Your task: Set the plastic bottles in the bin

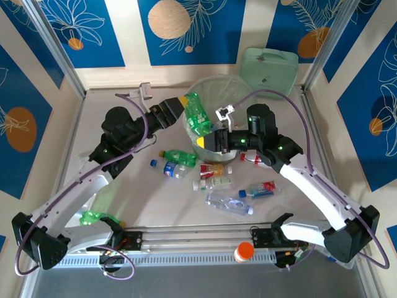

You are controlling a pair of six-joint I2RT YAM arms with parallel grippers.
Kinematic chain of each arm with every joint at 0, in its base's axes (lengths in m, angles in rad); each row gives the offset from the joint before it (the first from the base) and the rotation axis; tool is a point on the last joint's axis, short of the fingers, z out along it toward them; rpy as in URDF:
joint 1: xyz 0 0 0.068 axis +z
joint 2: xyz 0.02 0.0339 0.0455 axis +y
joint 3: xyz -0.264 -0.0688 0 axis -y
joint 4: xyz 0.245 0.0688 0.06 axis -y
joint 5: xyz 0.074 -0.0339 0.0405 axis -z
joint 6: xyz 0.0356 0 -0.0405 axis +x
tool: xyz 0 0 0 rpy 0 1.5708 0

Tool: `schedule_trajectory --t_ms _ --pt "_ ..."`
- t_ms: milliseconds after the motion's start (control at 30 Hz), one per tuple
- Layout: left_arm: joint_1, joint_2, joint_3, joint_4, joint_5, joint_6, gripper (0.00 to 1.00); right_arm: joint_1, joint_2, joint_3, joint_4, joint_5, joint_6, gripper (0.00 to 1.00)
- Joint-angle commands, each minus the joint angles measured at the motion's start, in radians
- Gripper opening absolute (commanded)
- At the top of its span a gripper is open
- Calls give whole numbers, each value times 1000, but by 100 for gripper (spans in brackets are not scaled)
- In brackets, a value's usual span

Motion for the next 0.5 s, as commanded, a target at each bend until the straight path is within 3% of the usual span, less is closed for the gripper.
schedule_trajectory --t_ms 0,233,467 --pt "-26 17 51 -110 25 38 84 -8 -40 61 -50 68 -90 0" --pt "-27 76 183 -228 19 66 90 -53 -50 93 -70 78 -105 0" --pt "-39 179 164 30 169 -71 94 -74 -40 84 32 6 -56 0"
